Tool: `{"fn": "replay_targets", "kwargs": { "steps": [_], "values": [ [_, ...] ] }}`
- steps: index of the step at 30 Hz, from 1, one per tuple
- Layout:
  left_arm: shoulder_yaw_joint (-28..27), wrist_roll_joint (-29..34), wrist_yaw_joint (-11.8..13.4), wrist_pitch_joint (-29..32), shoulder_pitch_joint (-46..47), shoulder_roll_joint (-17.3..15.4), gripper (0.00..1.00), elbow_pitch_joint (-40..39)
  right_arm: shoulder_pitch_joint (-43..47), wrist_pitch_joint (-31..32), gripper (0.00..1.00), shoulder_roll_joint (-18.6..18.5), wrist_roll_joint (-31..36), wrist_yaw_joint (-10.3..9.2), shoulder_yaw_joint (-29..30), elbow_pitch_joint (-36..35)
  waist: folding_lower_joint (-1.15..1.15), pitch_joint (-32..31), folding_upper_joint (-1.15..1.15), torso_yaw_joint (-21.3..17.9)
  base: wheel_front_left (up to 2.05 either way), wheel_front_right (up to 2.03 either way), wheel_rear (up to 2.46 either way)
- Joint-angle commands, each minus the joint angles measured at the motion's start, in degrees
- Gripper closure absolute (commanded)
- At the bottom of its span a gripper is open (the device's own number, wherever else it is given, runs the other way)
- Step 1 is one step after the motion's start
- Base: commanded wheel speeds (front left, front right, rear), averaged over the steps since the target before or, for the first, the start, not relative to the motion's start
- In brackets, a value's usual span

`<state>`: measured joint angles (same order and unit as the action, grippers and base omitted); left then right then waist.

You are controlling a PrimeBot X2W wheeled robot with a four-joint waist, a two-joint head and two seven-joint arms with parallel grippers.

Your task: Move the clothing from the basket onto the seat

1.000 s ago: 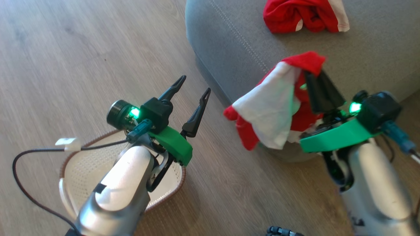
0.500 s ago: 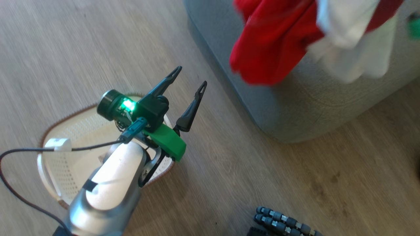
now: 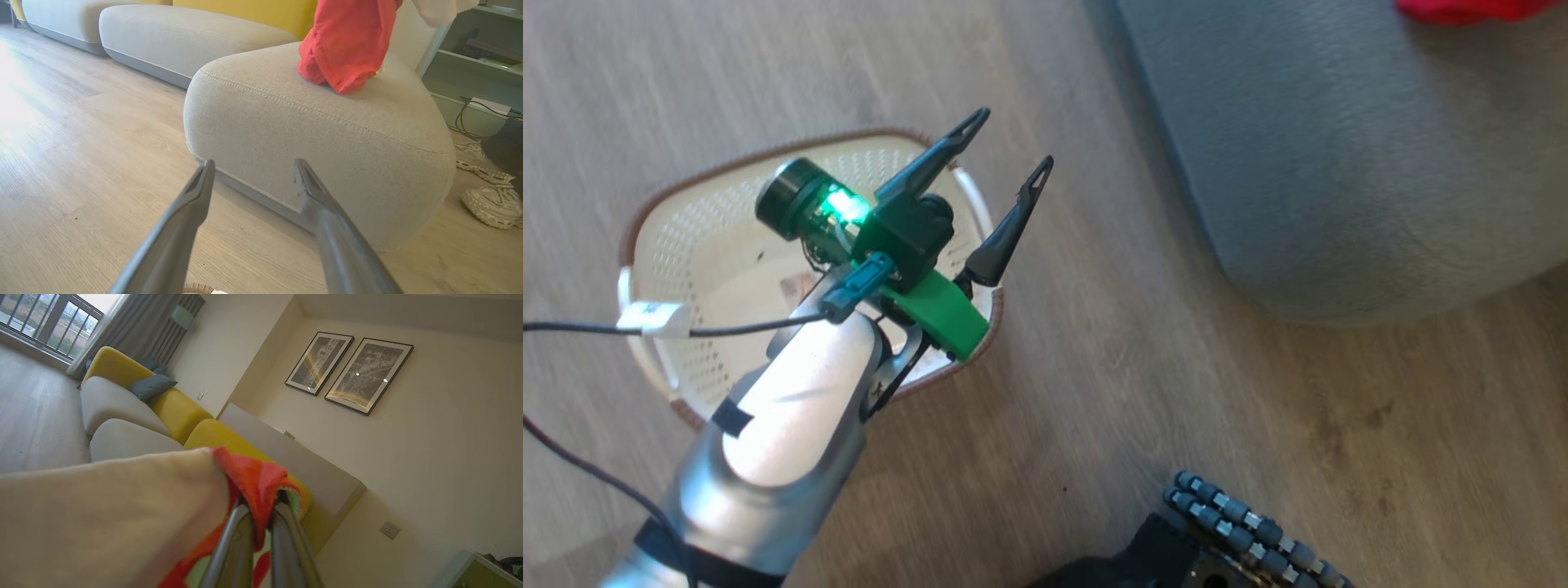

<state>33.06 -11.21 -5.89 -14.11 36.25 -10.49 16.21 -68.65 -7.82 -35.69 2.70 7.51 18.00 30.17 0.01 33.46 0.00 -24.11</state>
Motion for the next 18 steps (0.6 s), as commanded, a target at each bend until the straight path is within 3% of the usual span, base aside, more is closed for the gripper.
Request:
{"fn": "replay_targets", "kwargs": {
  "steps": [1, 11, 18],
  "values": [
    [-1.13, 0.47, -0.19, 0.09, 1.7, -0.88, 0.0, -2.16, -0.49, 1.76, 1.0, -1.96, 1.22, -0.02, 2.67, 0.6, -0.01, 3.43, 0.0, 3.3, 0.0, 0.0, 0.0],
    [-0.5, 0.76, -0.26, 0.15, 3.35, -1.55, 0.0, -2.76, 3.24, 2.86, 1.0, 3.83, 0.34, -0.02, 7.38, 10.26, -0.01, 8.37, 0.0, 6.34, 0.0, 0.0, 0.0],
    [-0.56, 0.55, 0.0, -0.12, 4.0, -1.77, 0.0, -2.2, 7.26, -3.76, 1.0, 5.58, -2.68, -0.02, 6.31, 16.38, -0.01, 9.68, 0.0, 7.26, 0.0, 0.0, 0.0]
  ]
}}
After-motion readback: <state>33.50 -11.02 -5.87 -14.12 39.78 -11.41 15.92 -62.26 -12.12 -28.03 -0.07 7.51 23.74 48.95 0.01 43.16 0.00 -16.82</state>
